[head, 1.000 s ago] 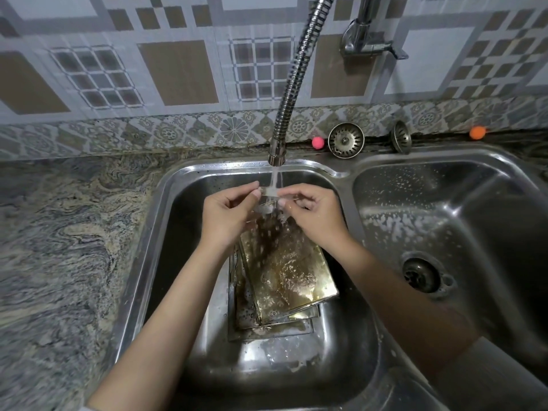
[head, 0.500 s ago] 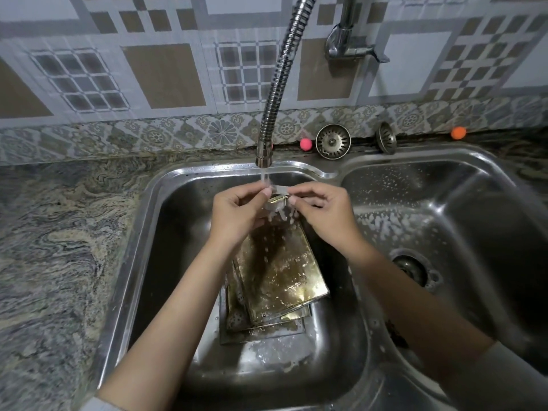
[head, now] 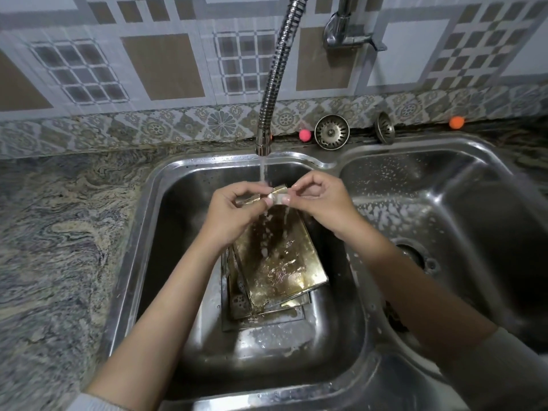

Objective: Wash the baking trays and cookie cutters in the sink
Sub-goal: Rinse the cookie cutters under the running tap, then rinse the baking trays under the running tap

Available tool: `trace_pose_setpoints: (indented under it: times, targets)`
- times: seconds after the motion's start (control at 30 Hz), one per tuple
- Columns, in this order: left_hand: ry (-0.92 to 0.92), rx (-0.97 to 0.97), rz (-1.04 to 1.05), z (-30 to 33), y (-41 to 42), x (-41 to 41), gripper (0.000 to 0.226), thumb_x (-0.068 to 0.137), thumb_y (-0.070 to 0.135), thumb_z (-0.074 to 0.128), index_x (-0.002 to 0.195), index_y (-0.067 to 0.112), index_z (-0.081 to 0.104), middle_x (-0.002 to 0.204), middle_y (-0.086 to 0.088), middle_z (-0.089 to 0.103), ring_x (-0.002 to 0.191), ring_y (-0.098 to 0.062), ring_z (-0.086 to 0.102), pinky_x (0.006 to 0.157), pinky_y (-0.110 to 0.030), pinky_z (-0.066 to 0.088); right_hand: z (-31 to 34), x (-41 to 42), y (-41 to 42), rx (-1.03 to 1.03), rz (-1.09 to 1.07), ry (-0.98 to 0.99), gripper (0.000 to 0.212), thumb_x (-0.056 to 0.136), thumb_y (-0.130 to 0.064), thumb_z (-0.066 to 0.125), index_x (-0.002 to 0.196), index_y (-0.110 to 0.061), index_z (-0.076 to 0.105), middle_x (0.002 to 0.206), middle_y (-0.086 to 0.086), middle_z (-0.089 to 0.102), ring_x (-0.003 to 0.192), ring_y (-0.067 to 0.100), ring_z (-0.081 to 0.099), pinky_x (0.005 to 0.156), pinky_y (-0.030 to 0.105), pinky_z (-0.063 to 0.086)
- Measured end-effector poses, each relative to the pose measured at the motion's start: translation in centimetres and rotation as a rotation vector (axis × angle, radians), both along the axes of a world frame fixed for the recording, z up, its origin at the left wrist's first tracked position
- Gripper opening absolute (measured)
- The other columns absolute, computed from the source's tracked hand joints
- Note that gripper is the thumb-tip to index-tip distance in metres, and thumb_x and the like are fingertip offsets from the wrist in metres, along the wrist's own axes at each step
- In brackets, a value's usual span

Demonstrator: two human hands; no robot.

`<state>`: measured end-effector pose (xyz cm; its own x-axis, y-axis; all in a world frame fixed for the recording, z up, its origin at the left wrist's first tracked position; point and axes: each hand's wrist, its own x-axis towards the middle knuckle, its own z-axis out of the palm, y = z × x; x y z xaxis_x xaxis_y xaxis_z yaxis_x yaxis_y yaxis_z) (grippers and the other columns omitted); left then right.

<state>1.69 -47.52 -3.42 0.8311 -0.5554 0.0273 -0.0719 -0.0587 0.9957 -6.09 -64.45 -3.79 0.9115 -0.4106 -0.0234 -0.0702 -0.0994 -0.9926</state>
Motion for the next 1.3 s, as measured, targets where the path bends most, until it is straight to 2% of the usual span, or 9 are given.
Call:
trace_pose_setpoints:
  times: [0.1, 0.17, 0.23, 0.33, 0.47, 0.63, 0.77, 1.03, 1.3]
  targets:
    - [0.041, -0.024, -0.104, -0.7, -0.2, -1.3, 0.03, 0.077, -0.001, 0.072, 0.097, 0.021, 0.07, 0.1, 0.002, 0.069, 0.085, -0.027, 0.058, 0.082, -0.045, 0.049, 0.4, -2.0, -1.5, -0.025, 0.136, 0.169, 0.035, 0.066, -0.01, 0.085, 0.09, -0.008, 0.06, 0.089, 0.017, 0.073, 0.087, 0.03, 0.071, 0.085, 0.039, 0.056]
    - [0.061, 0.003, -0.134, -1.3, -0.4, -2.2, 0.035, 0.079, 0.001, 0.071, 0.109, 0.018, 0.064, 0.09, 0.003, 0.069, 0.081, -0.016, 0.064, 0.078, -0.028, 0.053, 0.7, -4.0, -2.4, -0.072, 0.158, 0.196, 0.033, 0.065, -0.006, 0.086, 0.083, -0.012, 0.059, 0.09, 0.018, 0.073, 0.083, 0.026, 0.071, 0.082, 0.036, 0.056]
    - [0.028, 0.122, -0.055, -2.9, -0.3, -2.6, 0.034, 0.082, 0.008, 0.07, 0.114, 0.016, 0.061, 0.098, 0.0, 0.068, 0.089, -0.008, 0.065, 0.082, -0.02, 0.053, 0.9, -6.5, -3.7, -0.116, 0.13, 0.218, 0.034, 0.062, 0.0, 0.085, 0.079, -0.013, 0.058, 0.092, 0.017, 0.071, 0.078, 0.019, 0.068, 0.077, 0.032, 0.056]
    - [-0.006, 0.42, 0.124, -7.0, 0.1, -1.9, 0.033, 0.081, 0.015, 0.074, 0.111, 0.016, 0.06, 0.109, -0.004, 0.064, 0.106, -0.022, 0.062, 0.091, -0.032, 0.051, 1.0, -11.1, -6.8, -0.185, 0.044, 0.261, 0.037, 0.059, 0.007, 0.084, 0.079, -0.011, 0.058, 0.087, 0.01, 0.069, 0.073, 0.009, 0.067, 0.068, 0.021, 0.057]
    - [-0.037, 0.796, 0.135, -11.1, 1.4, -1.8, 0.044, 0.082, 0.02, 0.072, 0.121, 0.01, 0.055, 0.114, -0.01, 0.065, 0.105, -0.028, 0.06, 0.084, -0.031, 0.048, -1.7, -16.9, -11.3, -0.424, -0.041, 0.467, 0.04, 0.055, 0.003, 0.087, 0.073, -0.022, 0.063, 0.083, 0.006, 0.069, 0.08, 0.025, 0.068, 0.069, 0.038, 0.056]
    - [-0.081, 0.928, 0.113, -13.2, 1.9, -1.9, 0.043, 0.077, 0.012, 0.07, 0.118, 0.008, 0.057, 0.11, -0.017, 0.065, 0.105, -0.035, 0.06, 0.086, -0.041, 0.053, -7.6, -20.7, -11.7, -0.551, 0.07, 0.687, 0.048, 0.051, -0.006, 0.089, 0.083, -0.025, 0.058, 0.087, 0.008, 0.065, 0.08, 0.025, 0.064, 0.072, 0.043, 0.055]
    - [-0.139, 0.968, 0.123, -13.7, 2.2, -1.4, 0.035, 0.072, 0.004, 0.065, 0.107, 0.003, 0.06, 0.099, -0.02, 0.067, 0.096, -0.038, 0.061, 0.073, -0.036, 0.051, -11.3, -21.5, -12.3, -0.736, 0.205, 0.679, 0.048, 0.046, -0.028, 0.08, 0.077, -0.043, 0.046, 0.075, -0.004, 0.062, 0.07, 0.017, 0.062, 0.065, 0.047, 0.054]
    - [-0.059, 0.949, 0.134, -13.5, 2.2, -1.1, 0.037, 0.073, 0.009, 0.072, 0.109, 0.005, 0.061, 0.099, -0.018, 0.068, 0.093, -0.037, 0.062, 0.07, -0.034, 0.049, -9.3, -21.0, -11.3, -0.705, 0.183, 0.655, 0.051, 0.059, -0.011, 0.086, 0.092, -0.03, 0.052, 0.096, -0.002, 0.062, 0.09, 0.016, 0.061, 0.082, 0.041, 0.053]
    - [-0.13, 0.946, 0.152, -10.0, 1.9, -1.2, 0.046, 0.08, 0.013, 0.066, 0.125, 0.01, 0.058, 0.116, -0.012, 0.066, 0.107, -0.032, 0.06, 0.083, -0.032, 0.048, -4.0, -16.1, -5.9, -0.679, -0.065, 0.227, 0.023, 0.076, -0.019, 0.076, 0.091, -0.027, 0.06, 0.087, -0.013, 0.061, 0.084, 0.008, 0.061, 0.079, 0.029, 0.052]
